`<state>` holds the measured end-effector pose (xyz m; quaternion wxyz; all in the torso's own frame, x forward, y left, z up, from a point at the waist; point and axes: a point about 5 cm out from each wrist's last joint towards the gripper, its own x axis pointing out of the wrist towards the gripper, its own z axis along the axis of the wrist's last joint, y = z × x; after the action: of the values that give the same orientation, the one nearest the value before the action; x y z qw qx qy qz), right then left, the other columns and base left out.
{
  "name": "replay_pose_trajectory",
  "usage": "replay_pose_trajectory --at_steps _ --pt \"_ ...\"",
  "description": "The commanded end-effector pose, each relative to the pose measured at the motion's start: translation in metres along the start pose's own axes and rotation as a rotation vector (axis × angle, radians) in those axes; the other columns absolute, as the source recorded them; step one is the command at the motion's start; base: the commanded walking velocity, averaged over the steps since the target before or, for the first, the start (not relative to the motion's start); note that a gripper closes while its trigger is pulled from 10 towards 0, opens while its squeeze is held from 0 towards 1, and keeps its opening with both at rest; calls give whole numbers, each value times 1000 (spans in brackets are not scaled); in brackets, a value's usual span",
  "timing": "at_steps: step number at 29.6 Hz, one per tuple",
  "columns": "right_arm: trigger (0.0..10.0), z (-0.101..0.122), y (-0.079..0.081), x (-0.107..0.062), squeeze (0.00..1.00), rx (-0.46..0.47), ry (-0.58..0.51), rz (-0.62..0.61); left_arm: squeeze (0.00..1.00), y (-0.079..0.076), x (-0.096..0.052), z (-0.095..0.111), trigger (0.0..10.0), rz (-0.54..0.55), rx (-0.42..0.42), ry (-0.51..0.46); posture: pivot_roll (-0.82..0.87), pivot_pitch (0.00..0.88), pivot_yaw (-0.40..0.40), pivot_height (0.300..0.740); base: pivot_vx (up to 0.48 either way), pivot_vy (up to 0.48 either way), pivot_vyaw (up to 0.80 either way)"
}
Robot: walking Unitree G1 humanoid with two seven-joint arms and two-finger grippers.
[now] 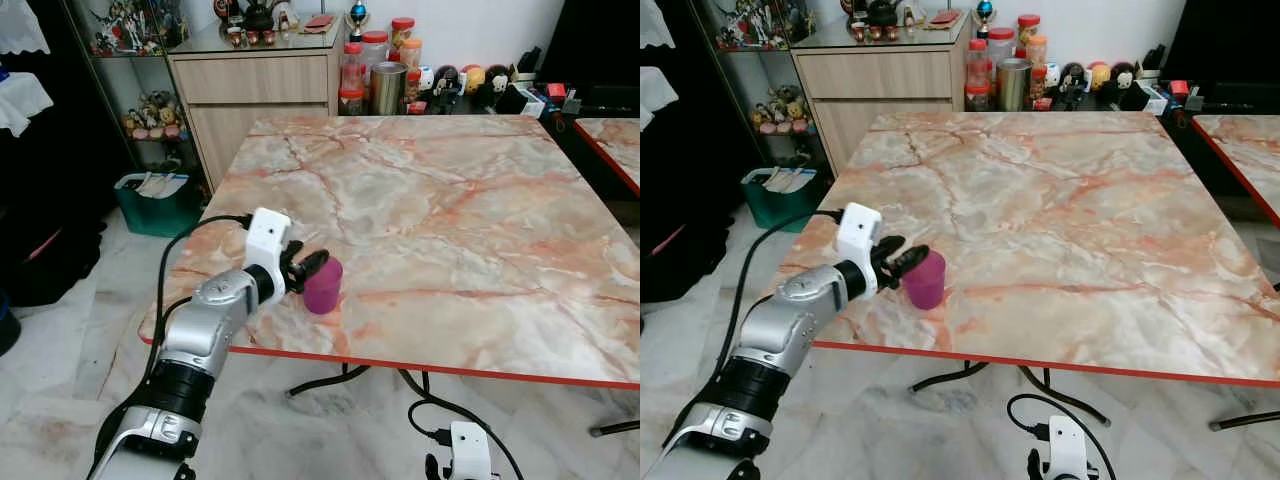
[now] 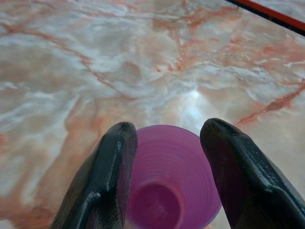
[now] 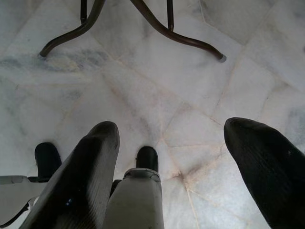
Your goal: Setting the table
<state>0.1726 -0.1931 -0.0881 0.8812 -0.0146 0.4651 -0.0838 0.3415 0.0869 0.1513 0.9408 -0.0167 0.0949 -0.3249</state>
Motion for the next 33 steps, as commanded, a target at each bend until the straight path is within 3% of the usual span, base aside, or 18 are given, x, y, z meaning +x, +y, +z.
replay_pose_trajectory --at_steps 1,10,19,24,33 --pt "10000 5 2 1 0 2 -9 3 0 0 1 -2 10000 18 13 26 16 0 51 740 0 0 0" --pt "10000 6 2 1 0 -3 -13 5 0 7 5 3 10000 96 2 11 12 0 51 740 0 0 0" --pt "10000 7 3 1 0 -2 -15 8 0 20 -1 12 10000 141 24 -8 15 0 52 740 0 0 0" --pt "10000 6 4 1 0 1 -13 9 0 31 -5 1 10000 168 29 47 14 0 52 740 0 0 0" --pt "10000 7 3 1 0 0 -14 10 0 37 -9 -7 10000 185 24 85 14 0 50 740 0 0 0"
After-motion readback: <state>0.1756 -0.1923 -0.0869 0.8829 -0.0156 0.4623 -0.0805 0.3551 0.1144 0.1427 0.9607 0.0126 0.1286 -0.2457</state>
